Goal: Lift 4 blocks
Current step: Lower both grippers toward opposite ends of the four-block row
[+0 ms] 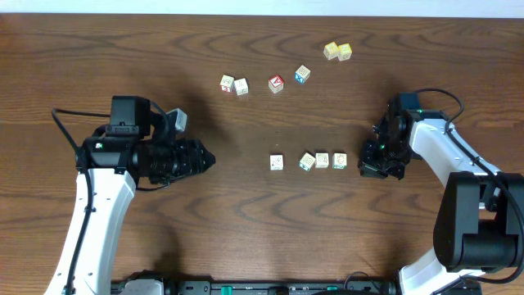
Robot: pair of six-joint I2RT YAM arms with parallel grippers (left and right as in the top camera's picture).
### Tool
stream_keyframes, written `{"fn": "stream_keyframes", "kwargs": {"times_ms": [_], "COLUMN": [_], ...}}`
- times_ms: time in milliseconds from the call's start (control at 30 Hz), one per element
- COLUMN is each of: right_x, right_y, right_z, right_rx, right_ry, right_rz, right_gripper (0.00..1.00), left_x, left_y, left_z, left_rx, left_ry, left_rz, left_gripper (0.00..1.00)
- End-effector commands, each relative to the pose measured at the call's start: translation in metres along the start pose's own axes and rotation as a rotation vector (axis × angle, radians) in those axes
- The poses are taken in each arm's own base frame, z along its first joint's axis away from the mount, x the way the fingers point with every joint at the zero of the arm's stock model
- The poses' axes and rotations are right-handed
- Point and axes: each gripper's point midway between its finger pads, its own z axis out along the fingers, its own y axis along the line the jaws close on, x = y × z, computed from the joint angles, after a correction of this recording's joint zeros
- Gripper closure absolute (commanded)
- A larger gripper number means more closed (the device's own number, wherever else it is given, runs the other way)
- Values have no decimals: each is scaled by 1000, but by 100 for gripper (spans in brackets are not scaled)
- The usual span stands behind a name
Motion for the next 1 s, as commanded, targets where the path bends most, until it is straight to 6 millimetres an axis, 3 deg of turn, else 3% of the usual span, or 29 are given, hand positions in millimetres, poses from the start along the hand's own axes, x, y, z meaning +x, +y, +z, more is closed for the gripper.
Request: {"fn": "stream_keyframes", "kwargs": {"times_ms": [0, 67, 233, 367, 533, 667, 800, 967], "right_x": [0, 0, -1, -2, -2, -2, -2, -1], "right_y": [6, 8, 18, 18, 21, 21, 29, 42], "right_z": [2, 2, 1, 1, 1, 1, 4, 8], "right_rx": [-11, -20, -76, -77, -91, -91, -94, -91], "right_ry": [-4, -2, -3, -7, -3, -3, -13, -29], "right_rz": [-5, -5, -11, -13, -14, -14, -43, -97], "right_gripper": [99, 99, 99, 99, 99, 99, 99, 99], "left_x": [-1, -2, 5, 14, 12, 5, 3, 3], "left_y": [1, 9, 20, 11, -12, 7, -5, -5], "left_z": [3, 6, 29, 54, 70, 81, 109, 137], "left_rx": [-1, -28, -35, -3, 19, -161, -157, -167], "left_ry": [-4, -16, -13, -4, -34, -135, -126, -94], "left_rz": [-96, -149, -265, -231, -128, -275, -213, -192], "left_gripper": [65, 79, 91, 92, 92, 92, 93, 92]}}
